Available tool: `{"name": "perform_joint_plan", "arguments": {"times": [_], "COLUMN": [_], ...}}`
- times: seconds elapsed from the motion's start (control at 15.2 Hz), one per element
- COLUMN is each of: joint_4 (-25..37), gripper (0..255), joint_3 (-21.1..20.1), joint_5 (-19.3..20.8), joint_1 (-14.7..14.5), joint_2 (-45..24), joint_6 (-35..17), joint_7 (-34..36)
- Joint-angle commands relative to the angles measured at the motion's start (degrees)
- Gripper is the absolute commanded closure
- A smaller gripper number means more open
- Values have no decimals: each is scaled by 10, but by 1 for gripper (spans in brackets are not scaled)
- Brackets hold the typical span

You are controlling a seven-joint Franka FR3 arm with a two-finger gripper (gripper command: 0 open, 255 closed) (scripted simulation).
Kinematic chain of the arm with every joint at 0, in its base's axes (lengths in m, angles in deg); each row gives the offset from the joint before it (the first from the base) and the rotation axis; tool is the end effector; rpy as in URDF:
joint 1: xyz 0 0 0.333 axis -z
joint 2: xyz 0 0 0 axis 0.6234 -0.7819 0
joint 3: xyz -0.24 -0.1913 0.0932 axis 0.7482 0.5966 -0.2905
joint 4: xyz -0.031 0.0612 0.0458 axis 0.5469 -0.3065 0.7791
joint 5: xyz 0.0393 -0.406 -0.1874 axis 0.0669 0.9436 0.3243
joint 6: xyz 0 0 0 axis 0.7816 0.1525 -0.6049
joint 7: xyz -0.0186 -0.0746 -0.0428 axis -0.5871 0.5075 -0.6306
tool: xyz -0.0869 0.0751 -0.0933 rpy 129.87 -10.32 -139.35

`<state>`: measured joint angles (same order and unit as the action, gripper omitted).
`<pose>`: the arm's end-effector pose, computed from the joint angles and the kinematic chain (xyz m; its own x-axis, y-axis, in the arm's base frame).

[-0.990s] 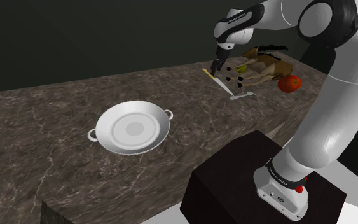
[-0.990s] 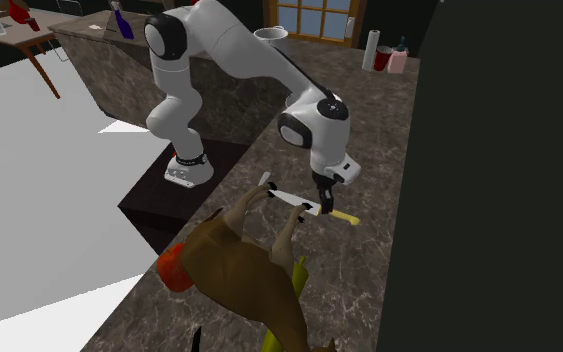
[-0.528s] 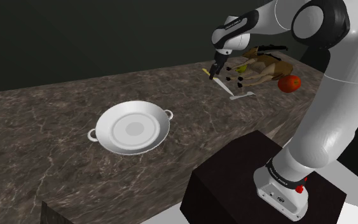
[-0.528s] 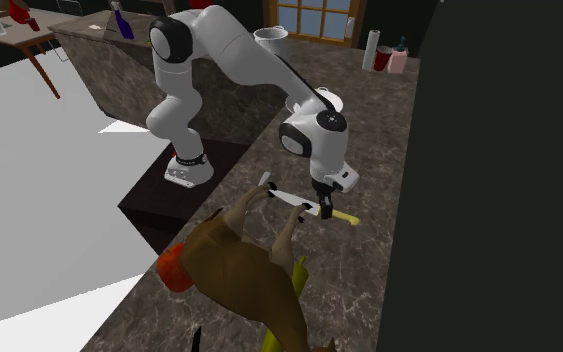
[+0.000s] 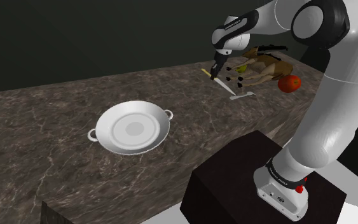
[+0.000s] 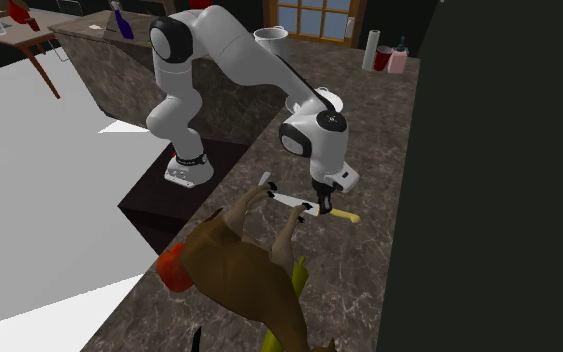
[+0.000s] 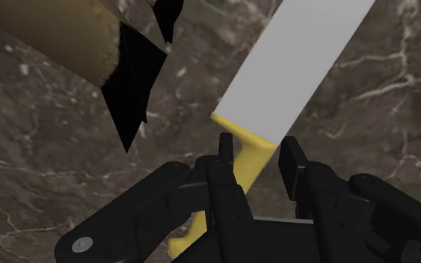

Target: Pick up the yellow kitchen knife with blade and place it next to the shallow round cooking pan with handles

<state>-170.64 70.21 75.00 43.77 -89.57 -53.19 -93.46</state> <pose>0.6205 -0.2240 0.2689 0.9643 0.2573 0.0634 0.2591 -0.9656 -0.0225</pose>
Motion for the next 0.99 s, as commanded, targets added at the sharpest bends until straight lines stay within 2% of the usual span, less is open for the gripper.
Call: {"name": "perform_joint_plan", "arguments": {"times": [0.0,0.4,0.92], "joint_4": [0,0,25], "gripper": [255,255,255], "joint_3": [0,0,5], "joint_5": [0,0,15], "joint_1": [0,0,-3], "joint_2": [0,0,30], "joint_6": [0,0,53], "joint_7": [0,0,12]}}
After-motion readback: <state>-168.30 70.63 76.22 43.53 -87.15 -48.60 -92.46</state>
